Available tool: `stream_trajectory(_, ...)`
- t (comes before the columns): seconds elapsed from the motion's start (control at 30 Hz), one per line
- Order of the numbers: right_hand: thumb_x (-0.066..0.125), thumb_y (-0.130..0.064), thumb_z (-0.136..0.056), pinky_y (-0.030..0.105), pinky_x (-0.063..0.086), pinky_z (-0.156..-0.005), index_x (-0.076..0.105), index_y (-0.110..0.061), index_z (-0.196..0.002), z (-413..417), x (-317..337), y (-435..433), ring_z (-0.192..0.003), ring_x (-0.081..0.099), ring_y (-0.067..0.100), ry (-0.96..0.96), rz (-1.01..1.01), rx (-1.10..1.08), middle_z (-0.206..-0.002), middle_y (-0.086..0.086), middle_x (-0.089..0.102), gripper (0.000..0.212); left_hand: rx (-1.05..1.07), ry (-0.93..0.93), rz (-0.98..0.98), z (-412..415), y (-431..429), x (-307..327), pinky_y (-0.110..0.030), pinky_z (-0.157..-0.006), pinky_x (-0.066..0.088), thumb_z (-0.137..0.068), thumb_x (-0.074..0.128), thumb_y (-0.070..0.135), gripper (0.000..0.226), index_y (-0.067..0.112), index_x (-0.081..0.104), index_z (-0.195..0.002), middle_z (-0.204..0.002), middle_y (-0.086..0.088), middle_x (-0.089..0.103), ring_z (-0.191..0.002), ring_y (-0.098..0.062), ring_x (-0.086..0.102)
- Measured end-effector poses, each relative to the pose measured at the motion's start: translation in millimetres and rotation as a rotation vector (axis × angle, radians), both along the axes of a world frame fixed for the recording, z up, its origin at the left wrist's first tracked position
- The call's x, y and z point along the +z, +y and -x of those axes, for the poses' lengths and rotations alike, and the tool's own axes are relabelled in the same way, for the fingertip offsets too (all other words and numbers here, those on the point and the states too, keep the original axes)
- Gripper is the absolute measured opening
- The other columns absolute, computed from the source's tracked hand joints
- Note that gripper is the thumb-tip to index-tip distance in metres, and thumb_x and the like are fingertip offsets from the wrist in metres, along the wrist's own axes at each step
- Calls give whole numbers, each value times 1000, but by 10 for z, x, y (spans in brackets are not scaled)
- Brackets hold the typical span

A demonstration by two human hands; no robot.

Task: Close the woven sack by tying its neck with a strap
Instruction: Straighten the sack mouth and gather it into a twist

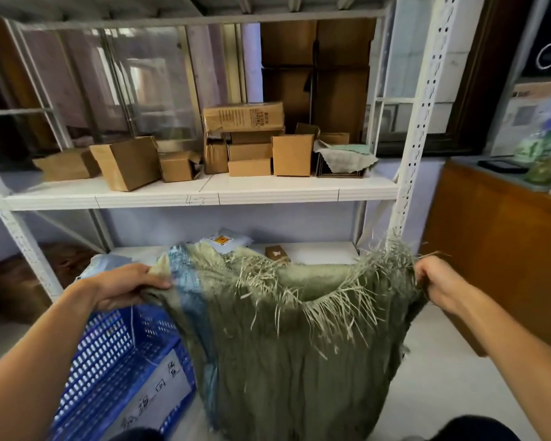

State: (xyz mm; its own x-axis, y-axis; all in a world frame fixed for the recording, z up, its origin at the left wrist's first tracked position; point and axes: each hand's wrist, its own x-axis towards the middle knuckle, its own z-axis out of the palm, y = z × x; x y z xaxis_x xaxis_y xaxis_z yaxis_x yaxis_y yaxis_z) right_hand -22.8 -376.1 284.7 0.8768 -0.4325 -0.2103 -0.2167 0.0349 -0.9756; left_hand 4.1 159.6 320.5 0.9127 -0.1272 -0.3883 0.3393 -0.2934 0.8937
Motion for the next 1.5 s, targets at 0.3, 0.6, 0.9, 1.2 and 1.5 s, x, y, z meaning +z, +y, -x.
stream_trajectory(0.3,67,0,-85,39,53,-79,70,-4,-102,-109,-14,11,-88,68,32,-63,390,-43,-95,17,73,18,399,-290,-124,-213,56,72,-21,-46,57,-84,76,6,28,-9,64,-105,-90,-20,72,-73,-27,70)
stream_trajectory(0.6,66,-11,-90,31,44,-59,65,3,-115,-120,18,99,-74,58,26,-51,456,-109,-84,13,64,29,538,-365,-136,-241,-69,134,-26,-41,56,-85,67,0,8,-3,62,-90,-82,-19,64,-63,-29,62)
stream_trajectory(0.9,60,-7,-92,34,51,-54,60,-1,-120,-169,-3,113,-67,59,21,-30,133,-194,-88,12,65,29,579,-295,459,-310,-243,-38,-26,-52,60,-90,56,-3,19,-9,57,-108,-94,-21,63,-81,-28,69)
stream_trajectory(1.2,62,-6,-94,22,62,-69,67,-4,-104,-100,73,105,-95,74,21,-110,-111,146,-105,14,74,11,365,-518,6,-333,-305,-72,-30,-81,58,-84,68,3,12,10,76,-90,-97,-19,76,-88,-26,69)
stream_trajectory(1.5,66,-3,-91,44,56,-78,45,-12,-134,-97,8,279,-84,61,22,-110,757,60,-103,8,63,49,353,-920,-916,-333,-375,-85,-41,-81,51,-79,81,18,16,9,81,-93,-93,-12,78,-90,-37,69)
